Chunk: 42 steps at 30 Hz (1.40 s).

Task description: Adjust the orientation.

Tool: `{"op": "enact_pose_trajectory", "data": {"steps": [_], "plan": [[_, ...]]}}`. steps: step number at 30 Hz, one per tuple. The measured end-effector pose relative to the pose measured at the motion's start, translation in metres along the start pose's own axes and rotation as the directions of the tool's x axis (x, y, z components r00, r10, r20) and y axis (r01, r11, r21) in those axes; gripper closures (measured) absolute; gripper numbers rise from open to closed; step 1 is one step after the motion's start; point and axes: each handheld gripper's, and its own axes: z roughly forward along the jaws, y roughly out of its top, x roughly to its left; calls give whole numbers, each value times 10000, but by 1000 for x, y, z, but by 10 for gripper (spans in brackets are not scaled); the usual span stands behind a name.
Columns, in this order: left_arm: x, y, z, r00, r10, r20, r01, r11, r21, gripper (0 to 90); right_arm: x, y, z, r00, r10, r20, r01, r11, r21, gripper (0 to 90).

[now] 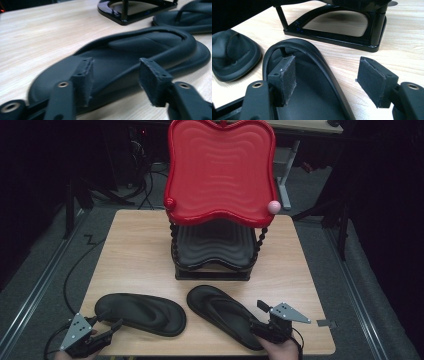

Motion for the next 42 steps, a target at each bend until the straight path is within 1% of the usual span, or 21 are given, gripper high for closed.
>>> {"op": "enact_pose_trajectory", "data": {"steps": [4,6,7,9,10,12,18,22,24,25,26,27,29,30,32,34,35,36,38,39,42], "plan": [[-2,-1,13,9995,220,244,-226,9995,218,418,1,-1,0,10000,-19,-10,19,10000,8,315],[0,1,16,9988,167,458,-175,9997,186,422,1,-1,-1,10000,35,-3,-35,10000,2,316],[1,1,17,9981,95,604,-105,9998,154,435,0,-1,-1,10000,65,13,-65,10000,-3,317],[0,0,19,9958,55,917,-67,9999,125,510,-1,-1,-2,9999,123,13,-123,9999,-13,318],[0,-1,20,9954,2,956,-8,10000,65,547,-2,-1,-2,9999,135,28,-135,9999,-18,319],[1,-2,19,9956,-50,934,47,10000,41,573,-3,-1,-2,9999,145,34,-145,9999,-30,320],[1,-7,13,9963,-173,837,173,9998,8,715,-3,-1,-3,9998,193,28,-193,9998,-55,322],[-1,-8,8,9973,-72,731,74,10000,-19,777,-4,-1,-3,9997,225,32,-225,9997,-79,323],[-3,-9,5,9990,-14,449,15,10000,-9,794,-4,-1,-3,9997,235,27,-235,9997,-99,323],[-3,-9,4,9991,-58,420,58,10000,13,801,-4,-1,-3,9997,250,19,-250,9996,-105,324],[-3,-9,3,9995,-108,285,108,9999,15,803,-4,-1,-2,9997,263,12,-263,9996,-103,324],[-4,-8,4,9999,-75,78,74,10000,59,806,-4,-1,-2,9997,263,15,-263,9996,-100,324],[-4,-6,5,9992,-191,-340,194,9998,96,809,-4,0,-2,9996,271,10,-271,9996,-96,324],[-4,-6,6,9976,-225,-658,235,9996,140,814,-4,0,-2,9996,274,6,-274,9996,-96,324],[0,-4,9,9931,-562,-1028,578,9983,124,824,-4,0,-2,9997,263,1,-263,9996,-115,324],[1,1,15,9868,-676,-1471,720,9971,244,829,-5,0,-2,9996,275,10,-275,9996,-102,325],[0,6,21,9839,-756,-1622,821,9961,335,831,-5,0,-1,9995,302,11,-302,9995,-90,325],[-1,9,26,9826,-790,-1681,872,9953,421,837,-5,0,0,9996,281,7,-281,9996,-74,325],[-6,16,36,9814,-576,-1833,703,9955,638,845,-4,0,0,9995,300,-5,-300,9995,-56,325],[-8,20,41,9791,-454,-1984,628,9946,826,849,-4,0,0,9996,290,-23,-290,9996,-57,326],[-12,31,57,9692,-508,-2408,760,9924,964,852,-4,0,1,9995,306,-51,-306,9995,-54,327]]}}
